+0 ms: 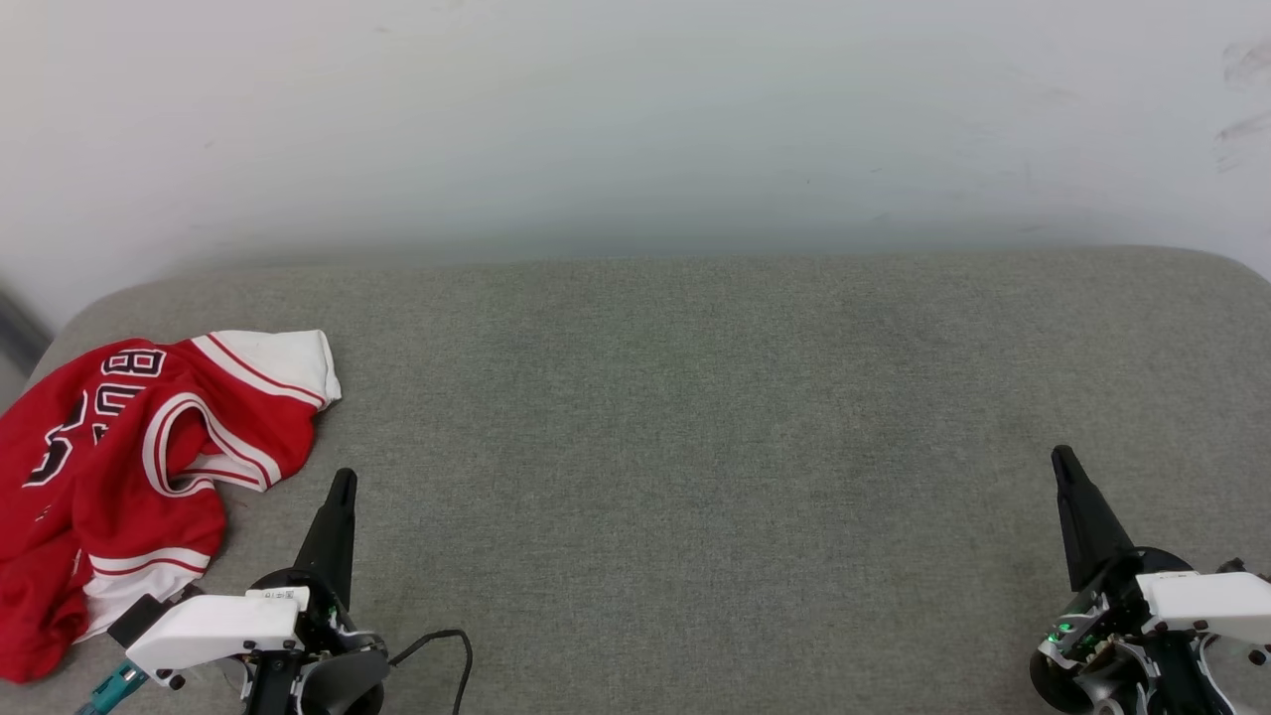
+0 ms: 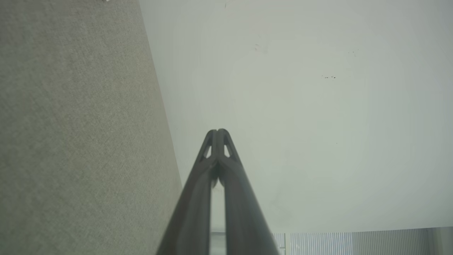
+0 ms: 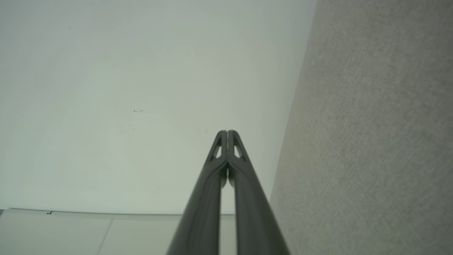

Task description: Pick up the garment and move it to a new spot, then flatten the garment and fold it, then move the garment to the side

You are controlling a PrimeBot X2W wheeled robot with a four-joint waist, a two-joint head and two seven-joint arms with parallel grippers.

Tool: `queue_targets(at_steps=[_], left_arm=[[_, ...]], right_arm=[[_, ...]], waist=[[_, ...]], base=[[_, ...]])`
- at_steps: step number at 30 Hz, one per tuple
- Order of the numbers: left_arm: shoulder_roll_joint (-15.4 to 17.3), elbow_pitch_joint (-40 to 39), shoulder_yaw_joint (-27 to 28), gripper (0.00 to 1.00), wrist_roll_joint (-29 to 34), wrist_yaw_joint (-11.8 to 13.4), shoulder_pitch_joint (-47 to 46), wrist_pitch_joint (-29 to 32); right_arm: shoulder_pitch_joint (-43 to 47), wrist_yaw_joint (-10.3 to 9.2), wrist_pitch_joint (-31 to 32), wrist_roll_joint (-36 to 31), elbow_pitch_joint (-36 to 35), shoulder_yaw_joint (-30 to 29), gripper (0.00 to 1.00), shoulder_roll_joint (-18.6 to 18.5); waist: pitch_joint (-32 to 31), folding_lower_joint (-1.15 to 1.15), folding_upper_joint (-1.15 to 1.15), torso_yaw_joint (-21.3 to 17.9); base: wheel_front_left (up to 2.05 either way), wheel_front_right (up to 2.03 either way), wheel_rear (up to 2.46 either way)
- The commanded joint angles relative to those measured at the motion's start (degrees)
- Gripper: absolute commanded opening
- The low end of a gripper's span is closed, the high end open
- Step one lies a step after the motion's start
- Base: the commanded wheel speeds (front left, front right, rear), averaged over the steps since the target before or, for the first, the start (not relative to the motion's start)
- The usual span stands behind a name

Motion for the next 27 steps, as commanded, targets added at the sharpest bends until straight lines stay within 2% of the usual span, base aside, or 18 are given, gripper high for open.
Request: queue_targets(at_steps=[1,5,6,17,27], left_arm=[[-0.1,-0.1,0.1,0.0,0.0,-0.1,-0.4,0.1],[-0.1,-0.1,0.1,0.0,0.0,-0.1,-0.4,0.1],[0.0,0.0,0.0,1.0,0.0,0.0,0.0,0.0],[0.0,-1.8,-4.1,1.0,1.3,0.0,0.2,-3.3],[0.0,-3.7,-6.4,1.0,10.6,0.0,0.5,-5.9]], right_arm=[[-0.6,0.17,0.0,0.2,-0.1,0.0,0.0,0.1],[-0.6,0.17,0.0,0.2,-0.1,0.0,0.0,0.1],[0.0,0.0,0.0,0.0,0.0,0.0,1.0,0.0],[1.7,0.02,-3.2,-2.5,-2.4,2.0,1.0,-0.1],[2.7,0.03,-5.8,-10.1,-4.4,3.7,1.0,-0.9]], waist=[[0.0,0.0,0.0,0.0],[0.0,0.0,0.0,0.0],[0.0,0.0,0.0,0.0],[-0.1,0.0,0.0,0.2],[-0.3,0.0,0.0,0.7]], base=[[0.0,0.0,0.0],[0.0,0.0,0.0],[0.0,0.0,0.0],[0.0,0.0,0.0],[0.0,0.0,0.0]])
